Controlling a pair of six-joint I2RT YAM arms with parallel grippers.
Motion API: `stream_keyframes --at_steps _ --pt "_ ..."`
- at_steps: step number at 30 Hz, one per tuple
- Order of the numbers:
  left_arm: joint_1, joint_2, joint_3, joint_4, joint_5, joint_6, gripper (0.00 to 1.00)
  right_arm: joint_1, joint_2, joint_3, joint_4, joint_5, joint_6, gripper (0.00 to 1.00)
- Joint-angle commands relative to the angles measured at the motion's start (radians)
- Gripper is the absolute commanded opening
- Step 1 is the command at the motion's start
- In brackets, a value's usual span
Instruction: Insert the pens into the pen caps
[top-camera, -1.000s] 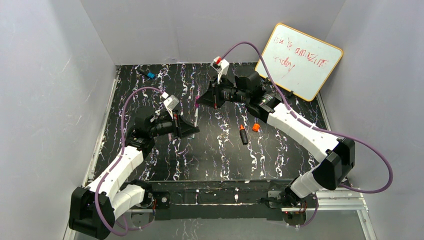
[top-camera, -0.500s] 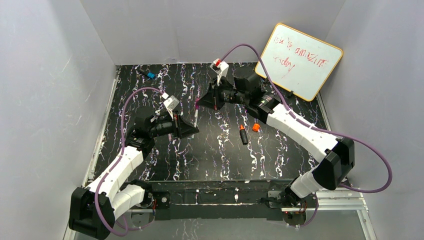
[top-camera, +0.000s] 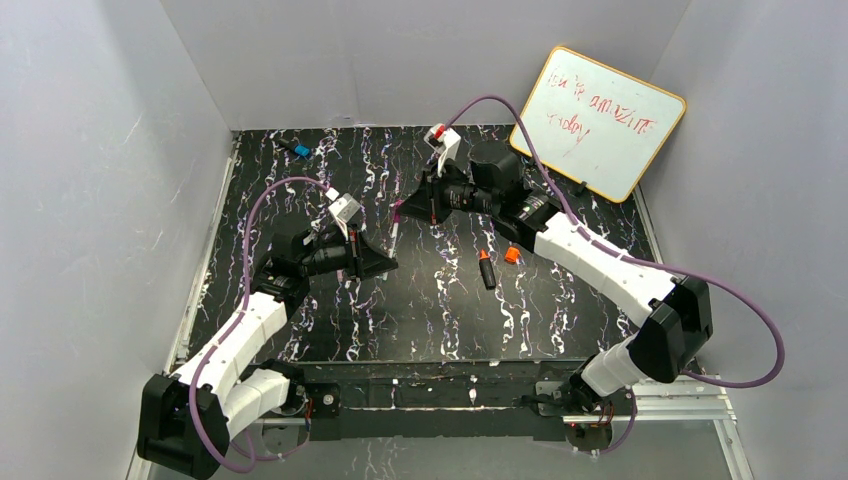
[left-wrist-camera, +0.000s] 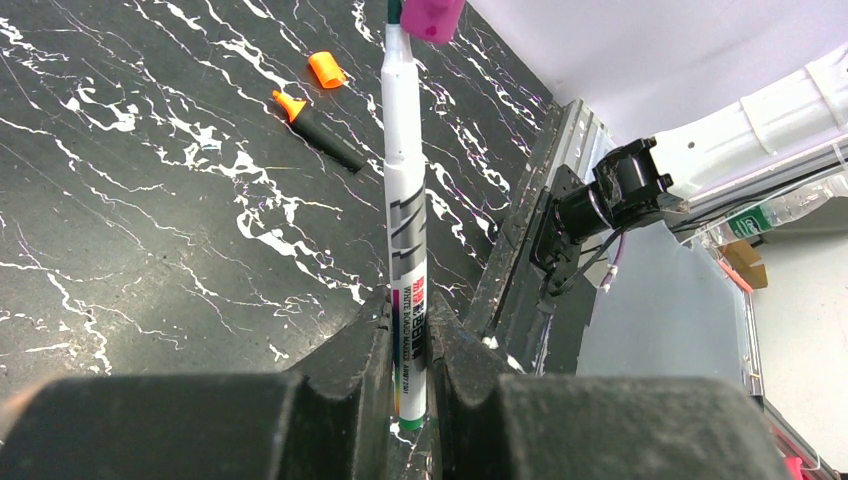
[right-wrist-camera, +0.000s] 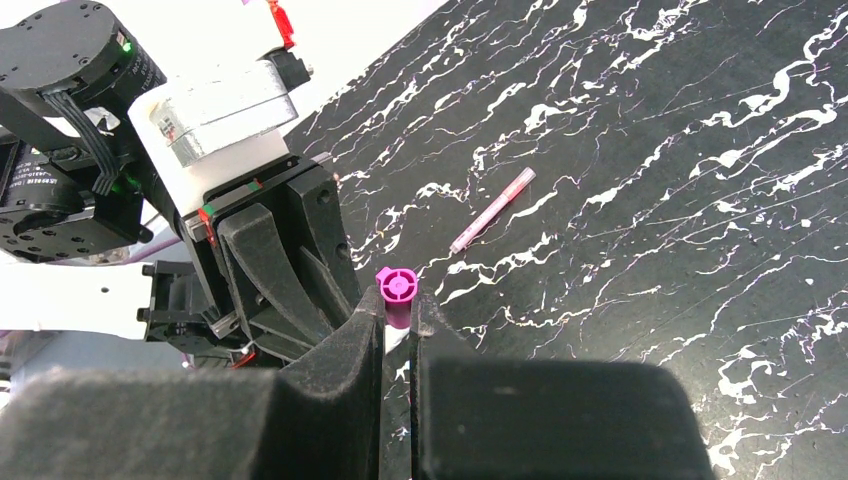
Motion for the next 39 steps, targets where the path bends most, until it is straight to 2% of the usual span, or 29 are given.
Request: stream_keyframes --at_steps 1,15,23,32,39 --pt "-0.004 -0.049 0.026 0.090 0.007 0.010 0.00 0.003 -0.019 -0.028 -0.022 -0.006 0.001 0.13" --pt "-0.008 -0.040 0.021 0.094 0.035 0.004 0.00 0.003 -0.027 -0.013 0.053 0.067 -0.007 0.13" --pt "-0.021 -0.025 0.035 0.044 0.027 0.035 0.00 -0.001 -0.034 0.007 0.108 0.088 -0.003 0.12" --pt "-0.041 0.000 0.052 -0.009 0.013 0.066 0.00 -0.016 -0.049 0.013 0.147 0.068 0.006 0.13" --pt "-0.043 -0.004 0.057 -0.029 -0.004 0.081 0.00 -0.022 -0.047 0.028 0.108 0.049 -0.003 0.13"
